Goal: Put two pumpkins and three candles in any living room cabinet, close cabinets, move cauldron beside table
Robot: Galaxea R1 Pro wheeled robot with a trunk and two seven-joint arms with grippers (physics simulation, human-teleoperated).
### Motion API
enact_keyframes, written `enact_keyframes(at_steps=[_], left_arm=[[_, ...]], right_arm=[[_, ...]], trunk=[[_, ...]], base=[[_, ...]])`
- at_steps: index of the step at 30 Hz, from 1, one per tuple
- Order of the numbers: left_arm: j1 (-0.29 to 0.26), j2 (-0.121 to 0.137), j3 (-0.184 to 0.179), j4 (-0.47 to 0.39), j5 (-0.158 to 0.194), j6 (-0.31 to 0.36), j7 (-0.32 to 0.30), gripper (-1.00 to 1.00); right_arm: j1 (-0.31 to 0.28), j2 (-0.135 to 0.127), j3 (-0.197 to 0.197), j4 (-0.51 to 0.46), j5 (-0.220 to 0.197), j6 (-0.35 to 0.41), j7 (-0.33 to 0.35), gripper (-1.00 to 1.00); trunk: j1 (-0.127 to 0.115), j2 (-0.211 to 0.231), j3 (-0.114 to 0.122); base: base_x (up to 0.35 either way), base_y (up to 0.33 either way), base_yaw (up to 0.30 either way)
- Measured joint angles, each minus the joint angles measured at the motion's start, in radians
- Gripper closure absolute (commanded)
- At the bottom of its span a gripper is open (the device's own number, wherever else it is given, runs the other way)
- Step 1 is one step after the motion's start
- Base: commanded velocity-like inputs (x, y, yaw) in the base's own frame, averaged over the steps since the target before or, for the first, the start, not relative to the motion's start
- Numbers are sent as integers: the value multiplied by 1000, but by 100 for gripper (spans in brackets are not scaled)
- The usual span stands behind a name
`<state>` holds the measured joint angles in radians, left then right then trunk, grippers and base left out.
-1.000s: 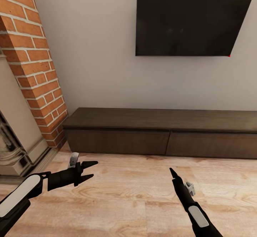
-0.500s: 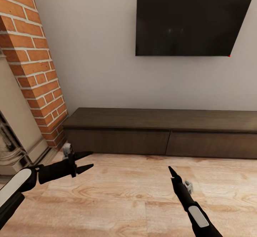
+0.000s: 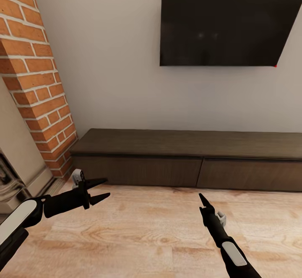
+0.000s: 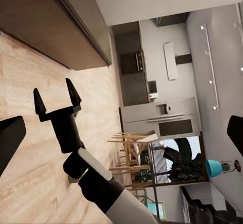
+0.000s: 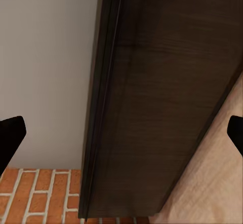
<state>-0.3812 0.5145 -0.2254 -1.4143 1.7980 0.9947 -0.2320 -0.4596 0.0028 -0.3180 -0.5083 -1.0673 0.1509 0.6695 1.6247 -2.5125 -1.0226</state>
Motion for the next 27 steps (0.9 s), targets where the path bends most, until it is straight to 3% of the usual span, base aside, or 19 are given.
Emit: enact_keyframes(at_steps=[12, 19, 27], left_arm=[[0, 2, 0, 0, -1, 0, 0, -100], [0, 2, 0, 1, 0, 0, 0, -100], [0, 1, 0, 1, -1, 0, 0, -100]], right_arm=[[0, 0, -1, 1, -7, 6, 45, -100], [0, -1, 0, 2, -87, 13, 99, -100], [0, 0, 2, 0, -102, -1, 113, -100]], trunk=[[0, 0, 0], [0, 0, 0], [0, 0, 0]], base=[[146, 122, 0], [123, 65, 0], [193, 17, 0]])
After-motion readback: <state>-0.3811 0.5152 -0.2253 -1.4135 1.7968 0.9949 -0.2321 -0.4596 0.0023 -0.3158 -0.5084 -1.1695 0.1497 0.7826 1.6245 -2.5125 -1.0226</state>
